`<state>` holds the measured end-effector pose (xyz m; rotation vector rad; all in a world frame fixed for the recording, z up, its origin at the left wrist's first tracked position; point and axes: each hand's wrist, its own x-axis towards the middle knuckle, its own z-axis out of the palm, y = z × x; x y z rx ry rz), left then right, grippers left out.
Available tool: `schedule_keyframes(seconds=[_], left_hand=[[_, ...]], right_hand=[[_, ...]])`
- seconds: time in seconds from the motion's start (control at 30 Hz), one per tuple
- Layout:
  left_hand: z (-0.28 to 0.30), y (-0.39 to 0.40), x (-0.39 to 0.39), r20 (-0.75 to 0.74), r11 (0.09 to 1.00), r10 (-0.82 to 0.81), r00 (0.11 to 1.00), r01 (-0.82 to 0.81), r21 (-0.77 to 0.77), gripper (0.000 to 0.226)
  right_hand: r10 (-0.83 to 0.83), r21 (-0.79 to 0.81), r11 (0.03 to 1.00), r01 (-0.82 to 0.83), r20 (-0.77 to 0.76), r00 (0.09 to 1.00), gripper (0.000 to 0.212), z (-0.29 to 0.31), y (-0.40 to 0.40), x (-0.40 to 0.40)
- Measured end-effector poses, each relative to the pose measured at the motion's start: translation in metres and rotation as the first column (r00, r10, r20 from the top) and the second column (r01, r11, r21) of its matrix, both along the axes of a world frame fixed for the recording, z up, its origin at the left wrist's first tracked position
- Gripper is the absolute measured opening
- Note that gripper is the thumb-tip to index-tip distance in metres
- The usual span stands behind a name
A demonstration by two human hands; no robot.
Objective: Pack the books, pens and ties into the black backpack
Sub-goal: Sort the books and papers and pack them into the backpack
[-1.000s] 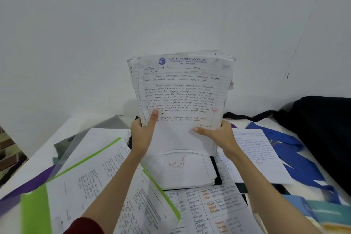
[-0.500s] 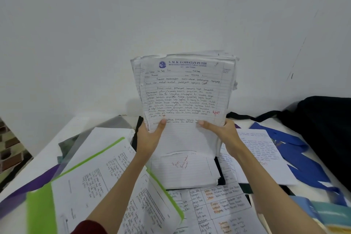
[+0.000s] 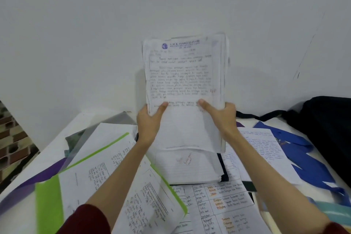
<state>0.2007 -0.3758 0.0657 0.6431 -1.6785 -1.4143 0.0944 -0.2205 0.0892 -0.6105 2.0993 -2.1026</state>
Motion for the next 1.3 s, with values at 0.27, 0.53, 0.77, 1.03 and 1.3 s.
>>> schedule_keyframes(seconds=[0.27,0.53,0.77,1.03,1.3], left_hand=[[0.006,-0.01,0.098,0.035,0.966,0.105,0.994,-0.11,0.234,0.035],[-0.064,-0.004,0.2,0.355,0.882,0.204,0.912,-0.329,0.337,0.053],[-0.094,0.023,0.244,0.516,0.925,0.169,0.839,-0.316,0.21,0.029],[-0.092,0.02,0.253,0.652,0.96,0.174,0.738,-0.275,0.054,0.036],[-0.089,0.019,0.252,0.599,0.966,0.173,0.782,-0.254,0.052,0.022]], right_hand=[[0.472,0.191,0.859,-0.474,0.058,0.879,0.028,0.041,-0.028,0.031],[0.592,0.268,0.656,-0.706,0.397,0.701,0.026,-0.019,-0.067,0.09],[0.574,0.372,0.54,-0.755,0.494,0.653,0.042,-0.061,-0.069,0.111],[0.538,0.658,0.506,-0.558,0.264,0.8,0.042,-0.077,-0.069,0.118],[0.464,0.788,0.548,-0.281,-0.006,0.886,0.059,-0.082,-0.062,0.117]])
